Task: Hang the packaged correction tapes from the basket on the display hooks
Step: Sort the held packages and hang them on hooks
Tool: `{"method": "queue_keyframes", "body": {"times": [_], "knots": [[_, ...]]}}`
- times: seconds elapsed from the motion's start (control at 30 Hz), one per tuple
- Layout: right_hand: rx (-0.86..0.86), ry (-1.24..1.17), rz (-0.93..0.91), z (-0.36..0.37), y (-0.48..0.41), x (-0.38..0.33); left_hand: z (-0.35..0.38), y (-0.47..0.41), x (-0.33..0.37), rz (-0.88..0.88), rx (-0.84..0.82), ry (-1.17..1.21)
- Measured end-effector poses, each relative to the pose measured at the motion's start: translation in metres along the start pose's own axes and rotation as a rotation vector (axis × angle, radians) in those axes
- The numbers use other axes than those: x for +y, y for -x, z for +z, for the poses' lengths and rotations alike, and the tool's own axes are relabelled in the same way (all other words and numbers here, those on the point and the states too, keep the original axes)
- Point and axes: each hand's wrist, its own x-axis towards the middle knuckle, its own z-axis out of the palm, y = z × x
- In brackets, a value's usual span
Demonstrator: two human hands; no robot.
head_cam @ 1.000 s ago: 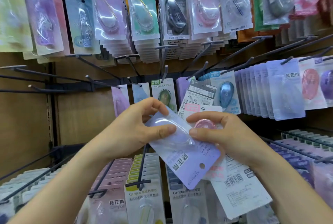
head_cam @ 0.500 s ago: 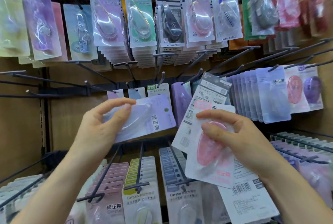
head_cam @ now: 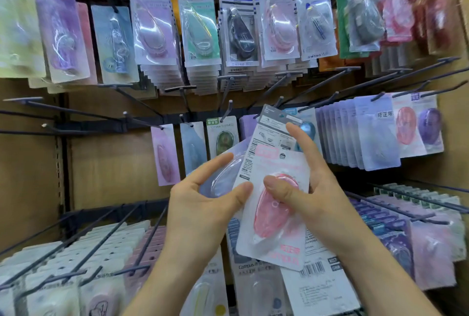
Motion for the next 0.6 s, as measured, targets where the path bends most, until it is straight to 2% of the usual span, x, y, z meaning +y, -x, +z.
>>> {"method": "queue_keyframes", "body": {"times": [0.1, 0.17, 0.2, 0.27, 0.33, 0.37, 0.47, 0.6], "knots": [[0.031, 0.068, 0.009, -0.001, 0.002, -0.004, -0.002, -0.001, -0.003, 0.038, 0.058, 0.044], [0.101, 0.073, 0.028, -0.005, 0.001, -0.007, -0.005, -0.002, 0.0, 0.206, 0.167, -0.094], [0.17, 0.111, 0.04, -0.006, 0.0, -0.007, -0.008, -0.002, 0.003, 0.365, 0.219, -0.238], [0.318, 0.211, 0.067, -0.008, -0.004, -0.002, -0.015, -0.004, 0.002, 0.805, 0.232, -0.555], [0.381, 0.195, 0.098, -0.003, -0.007, -0.001, -0.016, 0.0, -0.003, 1.169, 0.147, -0.792], [0.384, 0.141, 0.113, 0.0, -0.007, -0.002, -0.015, 0.001, -0.005, 1.263, 0.1, -0.86], [0.365, -0.124, 0.173, 0.009, -0.003, -0.011, -0.012, 0.006, -0.003, 1.375, 0.034, -0.905], [0.312, -0.1, 0.206, 0.01, 0.002, -0.01, -0.012, 0.006, 0.001, 1.385, -0.002, -0.876]]}}
